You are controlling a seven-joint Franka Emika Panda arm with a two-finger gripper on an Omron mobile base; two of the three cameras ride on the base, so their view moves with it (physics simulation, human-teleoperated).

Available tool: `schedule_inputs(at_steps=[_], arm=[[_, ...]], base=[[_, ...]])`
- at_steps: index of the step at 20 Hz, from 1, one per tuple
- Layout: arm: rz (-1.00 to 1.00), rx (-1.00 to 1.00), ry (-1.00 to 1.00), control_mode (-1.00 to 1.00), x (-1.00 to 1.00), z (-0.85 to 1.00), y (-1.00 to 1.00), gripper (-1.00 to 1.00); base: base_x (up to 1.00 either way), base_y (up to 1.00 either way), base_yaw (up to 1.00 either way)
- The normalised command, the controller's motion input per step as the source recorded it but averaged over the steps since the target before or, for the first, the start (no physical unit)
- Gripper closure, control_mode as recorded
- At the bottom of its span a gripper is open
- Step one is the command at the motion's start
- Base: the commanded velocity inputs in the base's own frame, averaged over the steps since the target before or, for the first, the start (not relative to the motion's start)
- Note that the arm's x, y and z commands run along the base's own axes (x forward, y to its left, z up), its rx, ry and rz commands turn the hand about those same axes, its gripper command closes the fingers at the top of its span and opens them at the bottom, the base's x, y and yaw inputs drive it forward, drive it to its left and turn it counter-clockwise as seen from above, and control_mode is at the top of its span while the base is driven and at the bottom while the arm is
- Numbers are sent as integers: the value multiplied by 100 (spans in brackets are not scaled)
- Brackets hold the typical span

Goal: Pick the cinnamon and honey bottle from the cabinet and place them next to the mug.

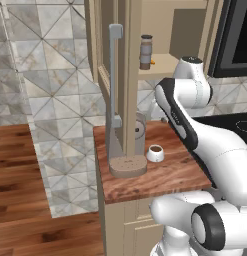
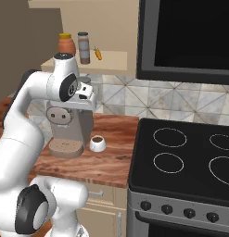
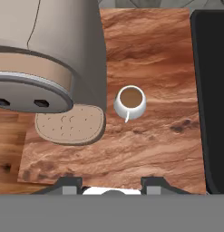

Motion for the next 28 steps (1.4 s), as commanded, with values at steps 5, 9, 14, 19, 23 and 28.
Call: schedule_inputs(at_steps=[5, 9, 14, 19, 23, 28], arm=[[0, 0, -15, -100, -8, 2, 12, -100], [0, 0, -42, -100, -24, 43, 35, -100], [-2, 0, -48, -100, -3, 76, 27, -100], [0, 0, -46, -100, -18, 72, 2, -100], [0, 2, -35, -100, -7, 67, -6, -100], [0, 8, -23, -100, 0, 70, -19, -100]], base=[[0, 0, 0], [0, 0, 0], [0, 0, 0], [0, 0, 0], [0, 0, 0], [0, 0, 0]])
